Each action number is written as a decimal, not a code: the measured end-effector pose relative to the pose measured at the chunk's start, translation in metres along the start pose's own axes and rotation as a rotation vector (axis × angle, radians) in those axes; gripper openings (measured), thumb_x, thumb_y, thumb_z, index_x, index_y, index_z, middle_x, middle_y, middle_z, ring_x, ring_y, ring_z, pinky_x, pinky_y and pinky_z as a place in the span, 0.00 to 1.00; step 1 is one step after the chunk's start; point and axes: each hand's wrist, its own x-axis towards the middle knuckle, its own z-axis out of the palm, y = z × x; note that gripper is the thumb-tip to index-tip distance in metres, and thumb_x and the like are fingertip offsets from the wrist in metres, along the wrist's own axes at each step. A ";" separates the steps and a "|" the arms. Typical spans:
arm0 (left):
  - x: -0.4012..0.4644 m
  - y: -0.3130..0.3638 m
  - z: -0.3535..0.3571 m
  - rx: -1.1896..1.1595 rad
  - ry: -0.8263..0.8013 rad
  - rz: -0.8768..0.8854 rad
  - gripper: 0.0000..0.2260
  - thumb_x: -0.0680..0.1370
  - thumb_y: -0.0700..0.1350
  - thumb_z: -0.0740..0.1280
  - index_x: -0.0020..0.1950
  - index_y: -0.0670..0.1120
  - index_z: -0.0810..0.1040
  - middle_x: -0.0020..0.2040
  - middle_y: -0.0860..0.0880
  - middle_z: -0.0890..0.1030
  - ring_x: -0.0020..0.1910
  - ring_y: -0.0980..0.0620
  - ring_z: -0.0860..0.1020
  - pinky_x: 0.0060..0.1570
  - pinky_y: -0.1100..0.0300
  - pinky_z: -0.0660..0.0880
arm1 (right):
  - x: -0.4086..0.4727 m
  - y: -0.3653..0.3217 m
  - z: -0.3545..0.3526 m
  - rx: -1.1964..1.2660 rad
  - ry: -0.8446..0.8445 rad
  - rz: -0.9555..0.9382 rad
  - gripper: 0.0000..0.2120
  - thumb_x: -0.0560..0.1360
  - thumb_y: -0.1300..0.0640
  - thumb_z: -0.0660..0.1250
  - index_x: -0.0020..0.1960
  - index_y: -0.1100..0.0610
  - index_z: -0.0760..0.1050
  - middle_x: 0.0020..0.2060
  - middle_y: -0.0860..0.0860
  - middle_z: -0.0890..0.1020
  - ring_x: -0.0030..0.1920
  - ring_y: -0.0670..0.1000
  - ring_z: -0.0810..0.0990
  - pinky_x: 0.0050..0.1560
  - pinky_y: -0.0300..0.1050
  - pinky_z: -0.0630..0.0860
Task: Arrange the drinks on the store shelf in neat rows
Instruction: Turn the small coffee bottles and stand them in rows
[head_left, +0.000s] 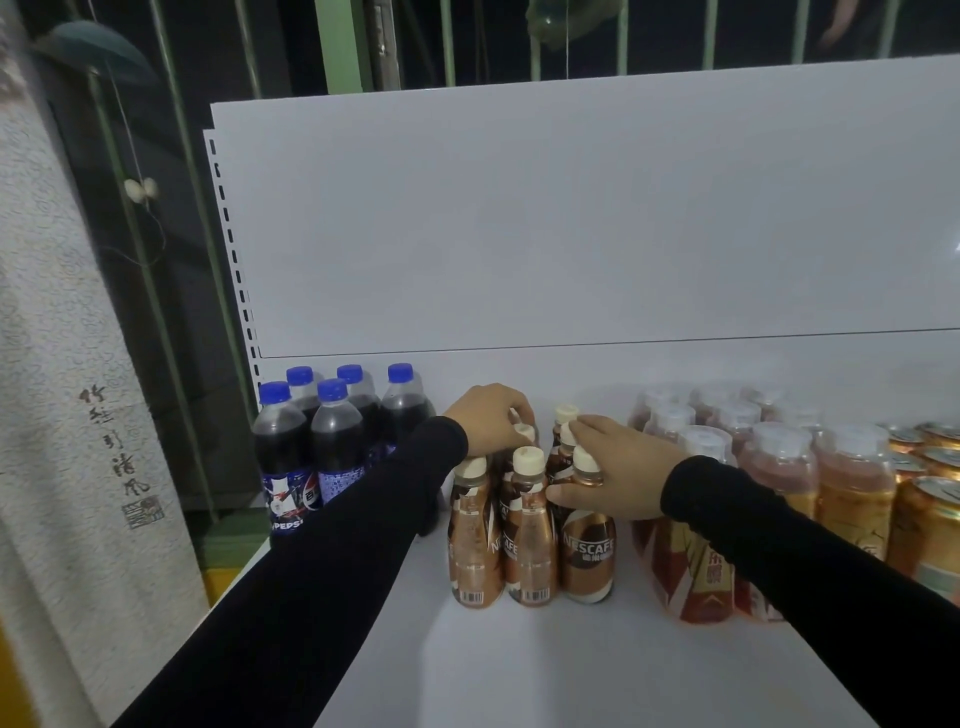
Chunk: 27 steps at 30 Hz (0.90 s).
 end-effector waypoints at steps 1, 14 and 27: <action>0.000 0.000 -0.001 0.001 -0.009 -0.002 0.12 0.77 0.48 0.72 0.58 0.47 0.80 0.60 0.48 0.80 0.58 0.49 0.77 0.57 0.56 0.73 | -0.001 0.000 -0.001 0.003 0.008 -0.003 0.45 0.74 0.29 0.58 0.80 0.55 0.52 0.79 0.51 0.54 0.76 0.52 0.59 0.72 0.46 0.61; 0.019 0.033 0.000 -0.007 -0.032 0.087 0.20 0.77 0.49 0.72 0.68 0.50 0.76 0.56 0.53 0.79 0.56 0.52 0.78 0.54 0.61 0.73 | -0.029 0.022 -0.027 -0.005 0.289 -0.016 0.39 0.76 0.31 0.55 0.79 0.52 0.55 0.78 0.48 0.59 0.76 0.48 0.59 0.73 0.43 0.58; 0.028 0.053 -0.001 0.087 -0.022 0.075 0.13 0.77 0.49 0.71 0.61 0.48 0.81 0.57 0.50 0.79 0.51 0.52 0.75 0.49 0.59 0.70 | -0.051 0.040 -0.017 0.076 0.428 0.024 0.27 0.79 0.38 0.59 0.74 0.49 0.66 0.70 0.46 0.71 0.67 0.46 0.70 0.63 0.38 0.65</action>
